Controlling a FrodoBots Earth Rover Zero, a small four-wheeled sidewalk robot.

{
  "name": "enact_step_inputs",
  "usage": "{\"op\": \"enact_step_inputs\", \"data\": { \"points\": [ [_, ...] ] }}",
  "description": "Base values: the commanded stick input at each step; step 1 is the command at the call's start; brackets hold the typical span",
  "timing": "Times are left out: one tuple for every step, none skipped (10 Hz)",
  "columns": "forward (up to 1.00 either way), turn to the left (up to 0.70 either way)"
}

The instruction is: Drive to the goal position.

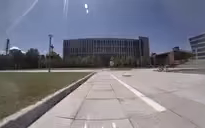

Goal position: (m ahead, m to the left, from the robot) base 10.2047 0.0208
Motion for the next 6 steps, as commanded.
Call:
{"op": "enact_step_inputs", "data": {
  "points": [
    [0.70, 0.00],
    [0.70, 0.00],
    [0.70, 0.00],
    [0.70, 0.00],
    [0.70, 0.00],
    [0.70, 0.00]
  ]
}}
